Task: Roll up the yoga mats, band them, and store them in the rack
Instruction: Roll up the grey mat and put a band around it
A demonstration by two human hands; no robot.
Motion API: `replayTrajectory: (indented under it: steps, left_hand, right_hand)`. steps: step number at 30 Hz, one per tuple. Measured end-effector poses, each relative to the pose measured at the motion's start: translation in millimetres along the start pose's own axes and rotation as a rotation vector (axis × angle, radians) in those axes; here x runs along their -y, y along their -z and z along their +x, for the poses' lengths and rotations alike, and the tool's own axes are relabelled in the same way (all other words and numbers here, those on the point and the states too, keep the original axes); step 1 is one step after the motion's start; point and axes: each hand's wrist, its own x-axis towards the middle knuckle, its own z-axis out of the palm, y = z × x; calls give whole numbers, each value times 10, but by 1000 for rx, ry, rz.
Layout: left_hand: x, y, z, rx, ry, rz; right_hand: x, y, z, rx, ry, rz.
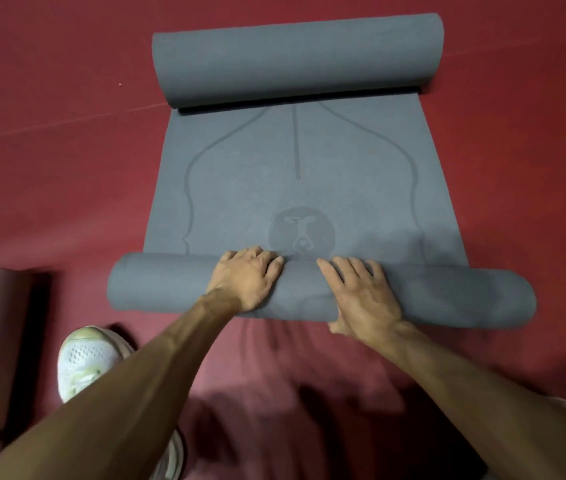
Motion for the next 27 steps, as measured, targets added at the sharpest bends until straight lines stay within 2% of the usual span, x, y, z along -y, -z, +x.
replayTrajectory:
  steps: [4,7,13,17,21,24,27]
  left_hand:
    - [-6,-3,-170,-70,-28,15]
    - [16,10,-398,-24,-47,-18]
    - [-45,136,-733,99,-33,-117]
    - [-115,61,-905,93,-29,-171]
    - [-183,-38,-1044,89,-51,-204]
    - [-229,-128,-1078,90,-66,-183]
    - [-234,-173,-1034,149,-33,-103]
  right_hand:
    - [-80,133,145,140,1,71]
    - [-90,258,230,273,-2,95]
    - [-91,461,304,429,-17,162]
    - [-83,509,287,530,-12,160]
    - [-132,552,210,714,-33,217]
    - [-188,575,166,836,-51,281]
    - [-220,506,138,859,-62,330]
